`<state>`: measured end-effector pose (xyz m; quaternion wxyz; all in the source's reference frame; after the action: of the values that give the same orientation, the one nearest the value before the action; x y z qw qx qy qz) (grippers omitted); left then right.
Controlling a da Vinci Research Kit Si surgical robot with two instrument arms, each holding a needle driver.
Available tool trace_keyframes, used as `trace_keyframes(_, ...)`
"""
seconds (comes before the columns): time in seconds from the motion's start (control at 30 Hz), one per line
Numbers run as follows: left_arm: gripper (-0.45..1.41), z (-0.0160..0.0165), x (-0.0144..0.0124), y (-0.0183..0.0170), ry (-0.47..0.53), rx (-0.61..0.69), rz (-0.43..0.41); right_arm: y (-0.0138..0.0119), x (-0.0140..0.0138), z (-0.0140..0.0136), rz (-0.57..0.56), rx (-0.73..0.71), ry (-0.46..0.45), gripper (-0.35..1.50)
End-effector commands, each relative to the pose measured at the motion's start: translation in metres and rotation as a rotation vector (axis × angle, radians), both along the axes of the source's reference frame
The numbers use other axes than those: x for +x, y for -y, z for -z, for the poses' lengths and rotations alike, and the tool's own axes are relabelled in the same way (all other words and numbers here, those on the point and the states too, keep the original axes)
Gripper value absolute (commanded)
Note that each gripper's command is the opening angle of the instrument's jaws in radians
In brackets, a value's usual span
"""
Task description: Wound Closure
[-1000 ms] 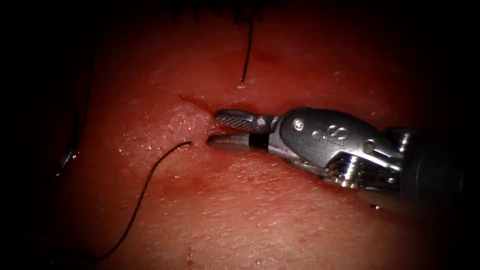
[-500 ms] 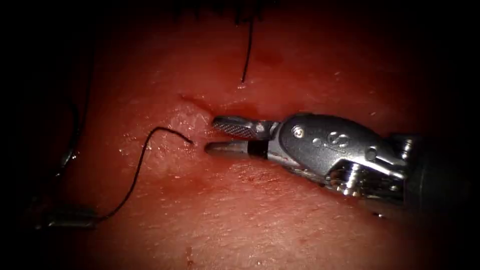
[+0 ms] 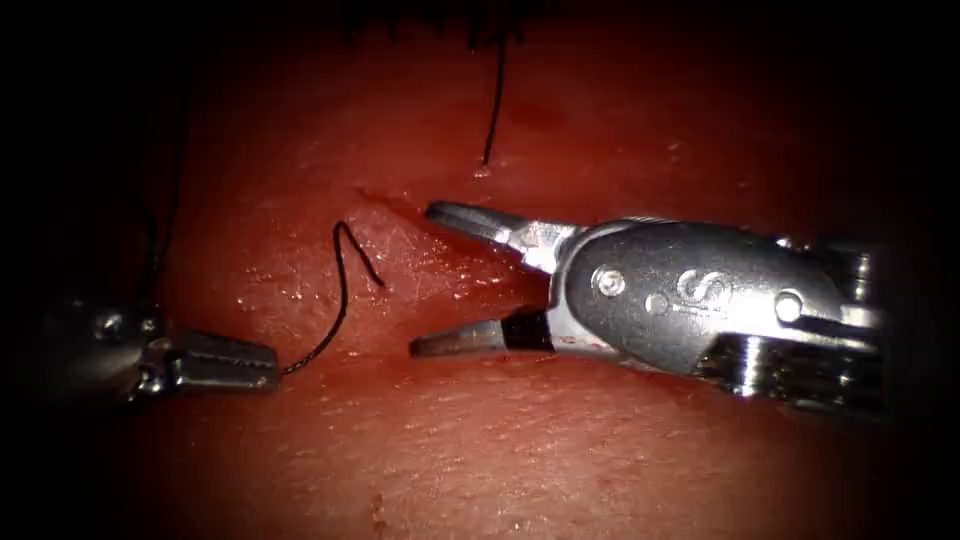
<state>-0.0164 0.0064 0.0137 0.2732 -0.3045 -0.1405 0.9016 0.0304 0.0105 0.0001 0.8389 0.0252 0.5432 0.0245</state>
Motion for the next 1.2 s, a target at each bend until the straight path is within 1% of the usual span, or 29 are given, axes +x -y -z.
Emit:
trace_keyframes(0.03, -0.45, -0.0004, -0.0008, -0.0003, -0.001, 0.001, -0.003, 0.0003, 0.0014, 0.0000, 0.018, -0.034, -0.004, 1.24)
trace_keyframes(0.13, -0.45, -0.0004, -0.0013, -0.0007, -0.001, -0.004, -0.007, 0.0006, 0.0019, 0.0002, 0.057, -0.108, -0.003, 1.21)
trace_keyframes(0.23, -0.45, -0.0004, -0.0016, -0.0007, -0.003, -0.005, -0.005, 0.0008, 0.0020, 0.0000, 0.095, -0.151, 0.010, 1.16)
trace_keyframes(0.33, -0.45, -0.0004, -0.0016, -0.0007, -0.002, -0.009, -0.009, 0.0010, 0.0021, -0.0002, 0.132, -0.216, 0.014, 1.06)
trace_keyframes(0.37, -0.45, -0.0004, -0.0016, -0.0007, -0.001, -0.012, -0.013, 0.0010, 0.0021, -0.0002, 0.136, -0.226, 0.014, 1.06)
trace_keyframes(0.43, -0.45, -0.0004, -0.0016, -0.0007, -0.002, -0.012, -0.013, 0.0010, 0.0023, -0.0002, 0.143, -0.242, 0.015, 1.04)
trace_keyframes(0.63, -0.45, -0.0004, -0.0017, -0.0008, -0.001, -0.016, -0.017, 0.0014, 0.0025, -0.0003, 0.157, -0.266, 0.016, 0.83)
trace_keyframes(0.77, -0.45, -0.0004, -0.0019, -0.0009, -0.004, -0.021, -0.018, 0.0018, 0.0030, -0.0005, 0.159, -0.269, 0.019, 0.79)
trace_keyframes(0.8, -0.45, -0.0004, -0.0020, -0.0009, -0.004, -0.021, -0.017, 0.0020, 0.0031, -0.0006, 0.164, -0.268, 0.022, 0.74)
trace_keyframes(0.83, -0.45, -0.0004, -0.0020, -0.0009, -0.004, -0.021, -0.017, 0.0021, 0.0032, -0.0007, 0.174, -0.271, 0.027, 0.62)
trace_keyframes(0.87, -0.45, -0.0004, -0.0020, -0.0009, -0.004, -0.021, -0.017, 0.0023, 0.0033, -0.0008, 0.184, -0.269, 0.033, 0.41)
trace_keyframes(0.9, -0.45, -0.0003, -0.0020, -0.0009, -0.004, -0.021, -0.017, 0.0024, 0.0032, -0.0008, 0.196, -0.264, 0.040, 0.00)
trace_keyframes(0.93, -0.45, -0.0003, -0.0020, -0.0009, -0.004, -0.020, -0.017, 0.0026, 0.0031, -0.0009, 0.216, -0.257, 0.052, -0.35)
trace_keyframes(1.07, -0.45, -0.0002, -0.0019, -0.0009, -0.003, -0.023, -0.022, 0.0024, 0.0023, -0.0008, 0.244, -0.242, 0.067, -0.35)
trace_keyframes(1.2, -0.45, -0.0001, -0.0018, -0.0008, -0.003, -0.023, -0.022, 0.0021, 0.0015, -0.0008, 0.225, -0.252, 0.092, -0.35)
